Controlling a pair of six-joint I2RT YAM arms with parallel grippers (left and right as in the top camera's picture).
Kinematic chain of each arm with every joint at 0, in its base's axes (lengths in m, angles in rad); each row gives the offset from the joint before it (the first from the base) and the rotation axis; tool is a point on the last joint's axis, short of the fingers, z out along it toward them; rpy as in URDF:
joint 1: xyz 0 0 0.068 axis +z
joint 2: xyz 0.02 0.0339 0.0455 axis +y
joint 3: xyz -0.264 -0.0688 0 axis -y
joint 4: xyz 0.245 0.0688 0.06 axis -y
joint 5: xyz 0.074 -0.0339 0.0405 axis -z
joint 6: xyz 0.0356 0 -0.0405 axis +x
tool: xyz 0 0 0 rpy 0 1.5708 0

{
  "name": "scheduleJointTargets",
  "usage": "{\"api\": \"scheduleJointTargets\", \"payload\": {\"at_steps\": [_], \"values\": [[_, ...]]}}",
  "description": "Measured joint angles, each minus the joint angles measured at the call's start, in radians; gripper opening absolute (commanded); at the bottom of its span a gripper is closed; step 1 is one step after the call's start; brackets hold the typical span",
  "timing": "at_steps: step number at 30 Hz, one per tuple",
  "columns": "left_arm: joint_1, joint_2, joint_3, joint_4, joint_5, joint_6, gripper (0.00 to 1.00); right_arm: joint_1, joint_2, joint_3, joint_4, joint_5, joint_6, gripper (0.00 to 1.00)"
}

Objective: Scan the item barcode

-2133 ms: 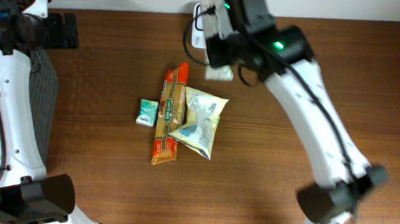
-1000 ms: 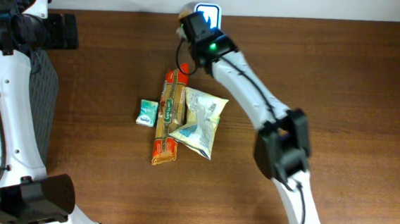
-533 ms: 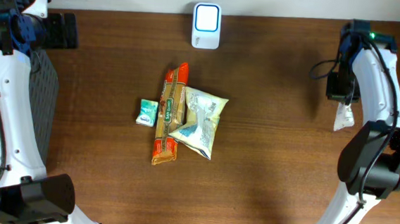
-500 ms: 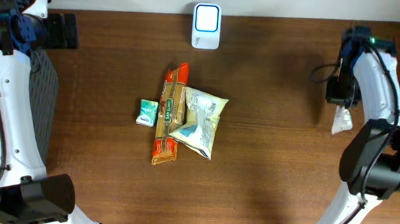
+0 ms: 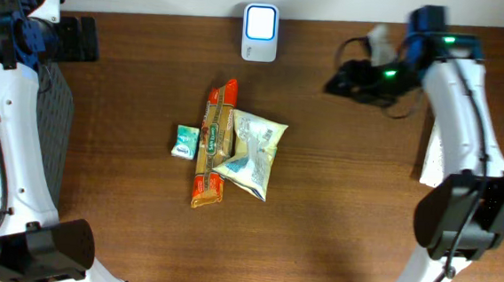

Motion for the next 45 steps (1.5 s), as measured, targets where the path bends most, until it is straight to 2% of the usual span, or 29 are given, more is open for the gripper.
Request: {"api": "scheduleJointTargets", "payload": {"at_steps": [2, 3, 6, 8, 11, 14, 17, 20, 22, 24, 27, 34, 38, 39, 41, 44, 45], "values": [[0.0, 0.0, 0.0, 0.0, 0.0, 0.0, 0.99, 0.145, 0.002, -0.042, 0.06, -0.063, 0.002, 0.31], [0.0, 0.0, 0.0, 0.001, 0.0, 0.0, 0.99, 0.25, 0.003, -0.07, 0.148, -0.01, 0.054, 0.14], [0.0, 0.0, 0.0, -0.001, 0.0, 0.0, 0.99, 0.518, 0.007, -0.137, 0.303, 0.177, 0.233, 0.09], [0.0, 0.0, 0.0, 0.0, 0.0, 0.0, 0.99, 0.638, 0.018, -0.201, 0.383, 0.271, 0.356, 0.09], [0.0, 0.0, 0.0, 0.0, 0.0, 0.0, 0.99, 0.706, 0.06, -0.276, 0.399, 0.315, 0.425, 0.09], [0.0, 0.0, 0.0, -0.002, 0.0, 0.0, 0.99, 0.705, 0.068, -0.284, 0.247, 0.367, 0.438, 0.1], [0.0, 0.0, 0.0, 0.0, 0.0, 0.0, 0.99, 0.624, 0.068, -0.286, 0.019, 0.483, 0.402, 0.18], [0.0, 0.0, 0.0, 0.0, 0.0, 0.0, 0.99, 0.415, 0.068, -0.288, -0.074, 0.555, 0.288, 0.22], [0.0, 0.0, 0.0, 0.0, 0.0, 0.0, 0.99, 0.252, 0.068, -0.282, -0.074, 0.567, 0.208, 0.22], [0.0, 0.0, 0.0, 0.0, 0.0, 0.0, 0.99, 0.211, 0.068, -0.246, -0.074, 0.514, 0.14, 0.22], [0.0, 0.0, 0.0, 0.0, 0.0, 0.0, 0.99, 0.226, 0.047, -0.145, -0.053, 0.436, 0.09, 0.21], [0.0, 0.0, 0.0, -0.001, 0.0, 0.0, 0.99, 0.338, 0.041, -0.138, 0.015, 0.457, 0.103, 0.21], [0.0, 0.0, 0.0, -0.004, 0.0, 0.0, 0.99, 0.329, 0.075, -0.283, 0.137, 0.541, 0.129, 0.22], [0.0, 0.0, 0.0, -0.005, 0.0, 0.0, 0.99, 0.323, 0.092, -0.335, 0.182, 0.549, 0.128, 0.24], [0.0, 0.0, 0.0, -0.004, 0.0, 0.0, 0.99, 0.299, 0.104, -0.409, 0.244, 0.55, 0.129, 0.35], [0.0, 0.0, 0.0, -0.004, 0.0, 0.0, 0.99, 0.275, 0.099, -0.423, 0.253, 0.541, 0.129, 0.4], [0.0, 0.0, 0.0, -0.004, 0.0, 0.0, 0.99, 0.272, 0.103, -0.394, 0.182, 0.553, 0.128, 0.4]]}}
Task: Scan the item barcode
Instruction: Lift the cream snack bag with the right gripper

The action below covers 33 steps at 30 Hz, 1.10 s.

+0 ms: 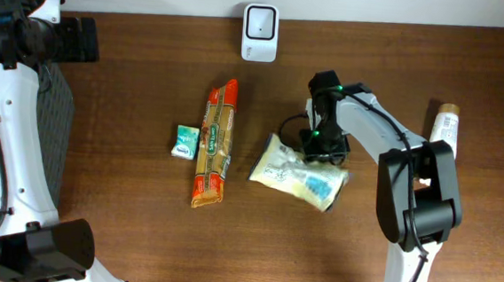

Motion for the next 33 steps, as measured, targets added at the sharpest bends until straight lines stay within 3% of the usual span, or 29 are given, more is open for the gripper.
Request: {"api": "scheduleJointTargets", "payload": {"at_steps": [3, 7, 11, 15, 17, 18, 20, 26, 29, 30, 33], "values": [[0.0, 0.0, 0.0, 0.0, 0.0, 0.0, 0.99, 0.0, -0.012, 0.201, -0.18, -0.041, -0.027, 0.33], [0.0, 0.0, 0.0, 0.0, 0.0, 0.0, 0.99, 0.06, -0.116, 0.269, -0.314, -0.116, -0.04, 0.07], [0.0, 0.0, 0.0, 0.0, 0.0, 0.0, 0.99, 0.138, -0.118, 0.098, -0.287, -0.072, 0.016, 0.04], [0.0, 0.0, 0.0, 0.0, 0.0, 0.0, 0.99, 0.137, -0.122, -0.124, -0.058, -0.031, 0.055, 0.05], [0.0, 0.0, 0.0, -0.002, 0.0, 0.0, 0.99, 0.137, -0.142, -0.196, 0.035, -0.031, 0.057, 0.17], [0.0, 0.0, 0.0, -0.002, 0.0, 0.0, 0.99, 0.137, -0.169, -0.237, 0.083, -0.033, 0.058, 0.31], [0.0, 0.0, 0.0, -0.003, 0.001, 0.0, 0.99, 0.14, -0.177, -0.245, 0.128, -0.027, 0.03, 0.4], [0.0, 0.0, 0.0, -0.003, 0.0, 0.0, 0.99, 0.112, -0.162, -0.243, 0.424, 0.093, -0.24, 0.44], [0.0, 0.0, 0.0, -0.003, 0.001, 0.0, 0.99, 0.055, -0.125, -0.038, 0.17, 0.008, -0.261, 0.5], [0.0, 0.0, 0.0, -0.001, 0.0, 0.0, 0.99, 0.011, -0.121, 0.129, -0.024, -0.055, -0.22, 0.51], [0.0, 0.0, 0.0, -0.003, 0.0, 0.0, 0.99, -0.101, -0.137, 0.267, -0.256, -0.127, -0.079, 0.63]]}}
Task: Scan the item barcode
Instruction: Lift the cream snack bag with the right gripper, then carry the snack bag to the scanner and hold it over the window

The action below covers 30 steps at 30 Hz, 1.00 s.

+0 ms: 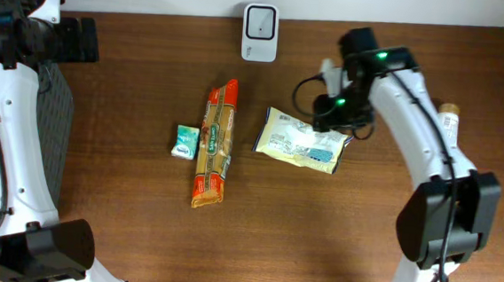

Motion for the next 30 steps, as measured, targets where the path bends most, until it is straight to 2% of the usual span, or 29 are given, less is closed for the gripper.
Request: {"api": "scheduleJointTargets", "payload": {"at_steps": [1, 2, 6, 8, 11, 12, 13, 17, 19, 22, 24, 27, 30], "values": [[0.0, 0.0, 0.0, 0.0, 0.0, 0.0, 0.99, -0.05, 0.0, -0.006, -0.04, -0.011, 0.053, 0.91], [0.0, 0.0, 0.0, 0.0, 0.0, 0.0, 0.99, -0.129, 0.001, -0.056, -0.036, -0.014, 0.134, 0.96], [0.0, 0.0, 0.0, 0.0, 0.0, 0.0, 0.99, -0.158, 0.003, -0.328, 0.2, -0.107, 0.214, 0.98], [0.0, 0.0, 0.0, -0.001, 0.0, 0.0, 0.99, -0.158, 0.008, -0.48, 0.422, -0.175, 0.303, 0.96], [0.0, 0.0, 0.0, 0.001, 0.0, 0.0, 0.99, -0.135, -0.026, -0.568, 0.684, -0.288, 0.377, 0.89], [0.0, 0.0, 0.0, 0.001, 0.0, 0.0, 0.99, -0.105, -0.03, -0.598, 0.78, -0.314, 0.405, 0.82], [0.0, 0.0, 0.0, 0.0, 0.0, 0.0, 0.99, -0.093, -0.03, -0.606, 0.802, -0.322, 0.409, 0.77], [0.0, 0.0, 0.0, 0.0, 0.0, 0.0, 0.99, -0.054, 0.012, -0.616, 0.887, -0.354, 0.441, 0.24], [0.0, 0.0, 0.0, 0.0, 0.0, 0.0, 0.99, -0.056, 0.024, -0.624, 0.908, -0.359, 0.452, 0.06], [0.0, 0.0, 0.0, 0.0, 0.0, 0.0, 0.99, -0.055, 0.028, -0.631, 0.974, -0.397, 0.428, 0.04], [0.0, 0.0, 0.0, 0.0, 0.0, 0.0, 0.99, -0.055, 0.032, -0.623, 0.96, -0.437, 0.342, 0.04], [0.0, 0.0, 0.0, 0.001, 0.0, 0.0, 0.99, -0.063, 0.009, -0.516, 0.721, -0.568, 0.116, 0.04], [0.0, 0.0, 0.0, 0.0, 0.0, 0.0, 0.99, -0.076, -0.131, -0.383, 0.531, -0.629, -0.064, 0.04]]}}
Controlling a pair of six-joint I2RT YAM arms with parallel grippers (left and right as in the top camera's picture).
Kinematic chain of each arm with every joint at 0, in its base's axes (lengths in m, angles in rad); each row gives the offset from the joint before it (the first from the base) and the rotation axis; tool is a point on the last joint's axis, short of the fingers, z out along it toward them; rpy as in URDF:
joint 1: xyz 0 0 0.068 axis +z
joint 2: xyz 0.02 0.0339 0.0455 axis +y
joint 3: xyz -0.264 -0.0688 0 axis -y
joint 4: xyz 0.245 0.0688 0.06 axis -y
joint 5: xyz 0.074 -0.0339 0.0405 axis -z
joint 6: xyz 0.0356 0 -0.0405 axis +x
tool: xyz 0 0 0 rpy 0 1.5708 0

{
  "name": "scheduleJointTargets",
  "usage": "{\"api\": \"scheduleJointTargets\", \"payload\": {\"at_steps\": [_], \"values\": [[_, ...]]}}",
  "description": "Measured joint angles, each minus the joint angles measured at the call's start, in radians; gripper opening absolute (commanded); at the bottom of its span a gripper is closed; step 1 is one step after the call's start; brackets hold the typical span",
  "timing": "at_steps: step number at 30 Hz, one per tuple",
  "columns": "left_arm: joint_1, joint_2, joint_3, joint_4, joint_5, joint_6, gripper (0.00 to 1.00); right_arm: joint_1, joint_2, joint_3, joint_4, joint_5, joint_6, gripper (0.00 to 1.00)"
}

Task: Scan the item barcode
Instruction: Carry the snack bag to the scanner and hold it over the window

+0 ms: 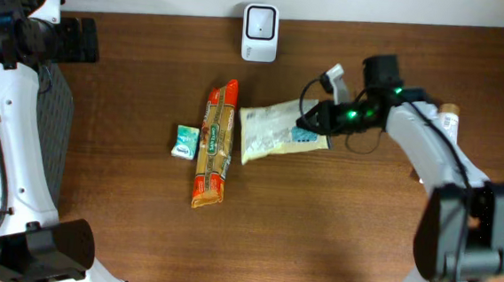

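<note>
The white scanner (260, 21) stands at the back edge of the table, its face up. A pale yellow snack pouch (270, 132) lies tilted below it, its left end close to the orange packet (214, 143). My right gripper (312, 124) is shut on the pouch's right end, with the arm reaching in from the right. Whether the pouch is lifted off the table cannot be told. My left gripper (74, 40) rests at the far left back, away from everything; its fingers cannot be made out.
A small green and white packet (185, 142) lies left of the long orange packet. A pale bottle-like object (447, 120) sits at the right behind the right arm. A dark mat (53, 118) lies along the left edge.
The pouch has shifted left and turned, so its left end now nears the orange packet. My right gripper still holds its right end, and the wrist now points in from the right.
At first the pouch lay against the orange packet and my right gripper was far off at the back right. Then the gripper was on the pouch, which lay further right. Then it lay higher with another face showing, and now it sits below the scanner.
</note>
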Motion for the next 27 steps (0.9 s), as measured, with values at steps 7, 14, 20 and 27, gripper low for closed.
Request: {"api": "scheduleJointTargets", "payload": {"at_steps": [7, 14, 20, 27], "values": [[0.0, 0.0, 0.0, 0.0, 0.0, 0.0, 0.99, -0.003, -0.263, 0.099, -0.038, -0.16, -0.146, 0.04], [0.0, 0.0, 0.0, 0.0, 0.0, 0.0, 0.99, 0.131, -0.265, 0.099, 0.053, 0.556, -0.052, 0.04], [0.0, 0.0, 0.0, 0.003, 0.0, 0.0, 0.99, 0.31, -0.147, 0.108, 0.494, 1.165, -0.486, 0.04], [0.0, 0.0, 0.0, 0.001, 0.0, 0.0, 0.99, 0.317, 0.134, 0.109, 1.179, 1.272, -1.006, 0.04]]}}
